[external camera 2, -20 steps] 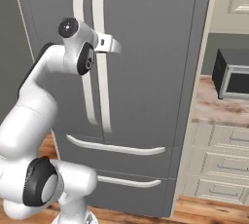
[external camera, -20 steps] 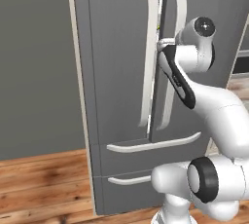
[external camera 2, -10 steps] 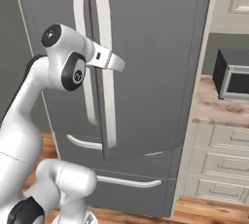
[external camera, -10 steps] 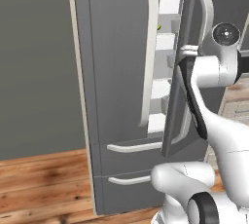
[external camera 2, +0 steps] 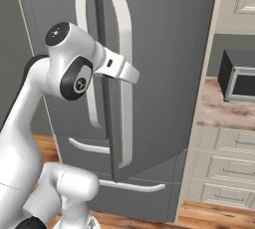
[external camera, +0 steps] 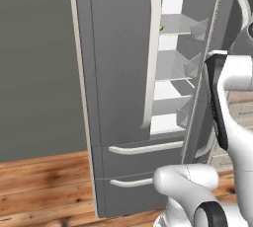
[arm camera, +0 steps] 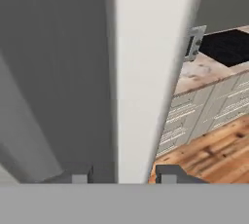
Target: There is a bowl on the dining counter. Grab a lemon wedge from the fridge and place it in the bowl. Then get the liquor bottle and glass cup from the cabinet and place them next to the bowl.
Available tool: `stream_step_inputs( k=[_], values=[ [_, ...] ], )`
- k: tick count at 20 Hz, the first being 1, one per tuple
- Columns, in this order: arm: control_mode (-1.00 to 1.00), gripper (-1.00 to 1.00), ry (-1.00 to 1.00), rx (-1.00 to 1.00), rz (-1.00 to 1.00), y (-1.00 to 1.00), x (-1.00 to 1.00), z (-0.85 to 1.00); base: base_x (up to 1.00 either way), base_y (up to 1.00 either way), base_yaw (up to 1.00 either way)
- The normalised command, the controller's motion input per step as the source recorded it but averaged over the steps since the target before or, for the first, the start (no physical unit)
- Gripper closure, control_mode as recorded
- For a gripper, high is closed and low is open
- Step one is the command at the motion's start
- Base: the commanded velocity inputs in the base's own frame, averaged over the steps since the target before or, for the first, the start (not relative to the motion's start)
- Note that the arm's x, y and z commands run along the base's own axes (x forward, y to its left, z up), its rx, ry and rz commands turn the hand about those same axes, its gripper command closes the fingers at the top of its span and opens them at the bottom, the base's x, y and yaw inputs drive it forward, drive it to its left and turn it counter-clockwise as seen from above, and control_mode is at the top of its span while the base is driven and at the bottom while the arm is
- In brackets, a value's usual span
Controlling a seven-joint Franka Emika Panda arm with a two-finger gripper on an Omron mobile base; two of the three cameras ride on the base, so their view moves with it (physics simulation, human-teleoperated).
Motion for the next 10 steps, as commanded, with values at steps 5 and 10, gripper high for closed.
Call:
stream_step_inputs(
  k=[5, 10],
  values=[
    [-1.0, -1.0, 0.03, -0.01, 0.01, 0.02, -0.78, -0.15, 0.0, 0.0, 0.0],
    [-1.0, -1.0, -0.12, -0.11, 0.01, 0.37, -1.0, 0.0, 0.0, 0.0, 0.0]
  ],
)
